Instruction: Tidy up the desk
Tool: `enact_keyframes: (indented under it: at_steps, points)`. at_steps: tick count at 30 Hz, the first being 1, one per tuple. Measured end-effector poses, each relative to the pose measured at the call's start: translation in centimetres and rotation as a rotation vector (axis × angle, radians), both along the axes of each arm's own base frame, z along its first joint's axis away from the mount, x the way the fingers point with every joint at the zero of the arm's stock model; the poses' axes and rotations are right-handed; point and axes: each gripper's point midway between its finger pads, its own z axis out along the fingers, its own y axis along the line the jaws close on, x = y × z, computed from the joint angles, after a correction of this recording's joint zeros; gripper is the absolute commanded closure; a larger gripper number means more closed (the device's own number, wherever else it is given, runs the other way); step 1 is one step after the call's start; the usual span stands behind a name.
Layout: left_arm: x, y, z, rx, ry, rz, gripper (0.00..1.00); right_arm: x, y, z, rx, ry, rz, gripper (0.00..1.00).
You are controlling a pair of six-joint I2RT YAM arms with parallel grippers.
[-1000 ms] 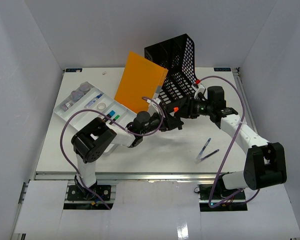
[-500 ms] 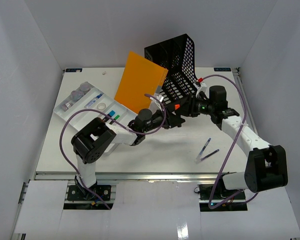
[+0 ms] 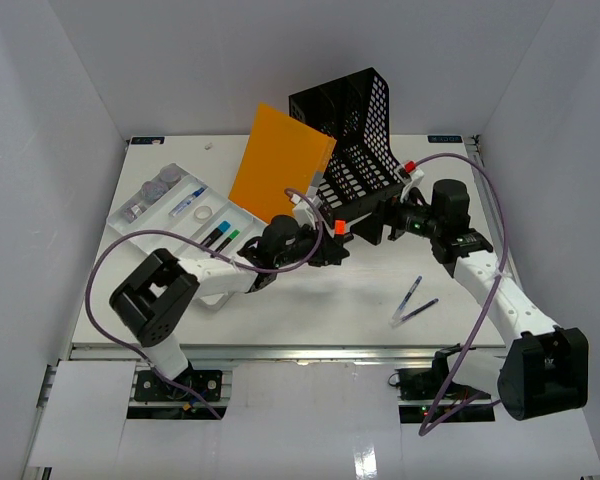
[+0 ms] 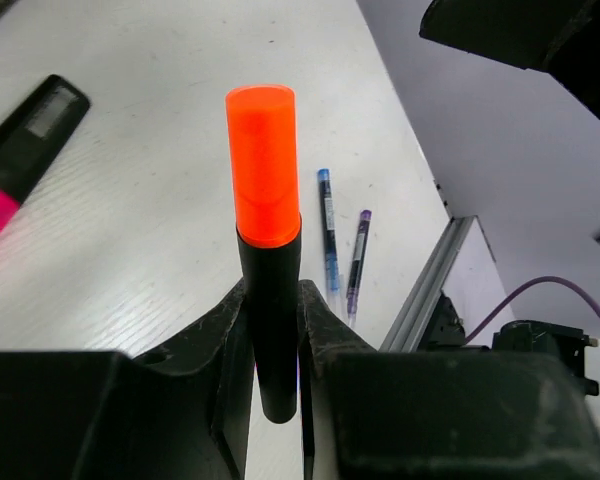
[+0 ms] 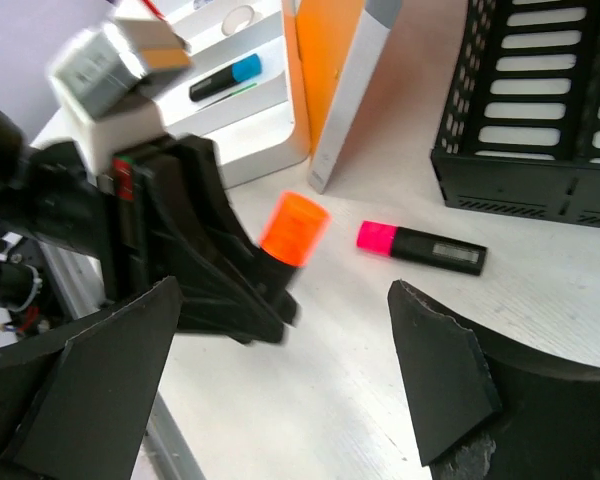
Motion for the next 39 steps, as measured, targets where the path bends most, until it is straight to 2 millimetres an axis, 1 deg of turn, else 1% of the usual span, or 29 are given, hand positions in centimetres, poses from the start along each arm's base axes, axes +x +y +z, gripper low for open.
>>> enact_keyframes:
  at_steps: [3,5,9,11,13,15,16,19,20,21,23,25,28,29,32,35,37,39]
  points:
    - [0.0,2.1,0.2,0.085,-0.011,0.028,1.00,-0.3,-1.4,-0.5,-0.003,-0.048,0.020,0.10]
    - [0.4,4.1,0.1,0.168,-0.011,0.060,1.00,-0.8,-2.7,-1.3,0.010,-0.069,0.041,0.10]
    - [2.5,8.0,0.6,0.328,-0.036,0.167,1.00,-2.4,-4.2,-3.1,0.052,-0.070,0.102,0.10]
    - [3.8,11.0,0.3,0.453,-0.050,0.240,1.00,-3.3,-4.3,-3.2,0.069,-0.102,0.155,0.10]
    - [4.6,14.1,-0.2,0.585,-0.060,0.299,1.00,-4.1,-4.6,-2.8,0.076,-0.147,0.191,0.10]
    - [5.5,18.1,-1.1,0.717,-0.058,0.362,1.00,-4.5,-4.8,-2.1,0.078,-0.198,0.223,0.10]
    - [6.0,20.4,-1.6,0.785,-0.049,0.393,1.00,-4.7,-4.8,-1.8,0.079,-0.222,0.238,0.10]
    - [7.0,26.4,-2.8,0.952,-0.011,0.471,1.00,-5.0,-4.9,-1.5,0.083,-0.253,0.267,0.10]
    - [7.3,28.2,-3.1,0.995,0.004,0.489,1.00,-5.1,-4.9,-1.5,0.085,-0.258,0.273,0.10]
    - [7.8,29.7,-3.5,1.036,0.019,0.502,1.00,-5.1,-5.0,-1.4,0.086,-0.263,0.276,0.10]
    - [8.7,32.0,-4.1,1.098,0.045,0.523,1.00,-5.1,-5.2,-1.4,0.086,-0.270,0.278,0.10]
    - [9.3,33.1,-4.7,1.147,0.054,0.508,1.00,-5.1,-5.3,-1.3,0.088,-0.274,0.280,0.10]
    - [10.0,33.4,-5.6,1.201,0.051,0.455,1.00,-5.1,-5.4,-1.3,0.089,-0.277,0.282,0.10]
    - [10.1,33.4,-6.0,1.216,0.051,0.438,0.94,-5.2,-5.4,-1.3,0.089,-0.278,0.284,0.10]
    - [10.0,33.6,-7.0,1.253,0.060,0.397,0.63,-5.2,-5.4,-1.3,0.089,-0.286,0.290,0.10]
    - [9.9,33.8,-7.6,1.280,0.067,0.380,0.42,-5.3,-5.4,-1.3,0.083,-0.300,0.298,0.10]
    - [9.9,34.0,-7.6,1.288,0.068,0.386,0.31,-5.4,-5.4,-1.5,0.077,-0.309,0.305,0.10]
    - [9.9,34.1,-7.5,1.293,0.068,0.394,0.25,-5.6,-5.4,-1.8,0.071,-0.317,0.319,0.10]
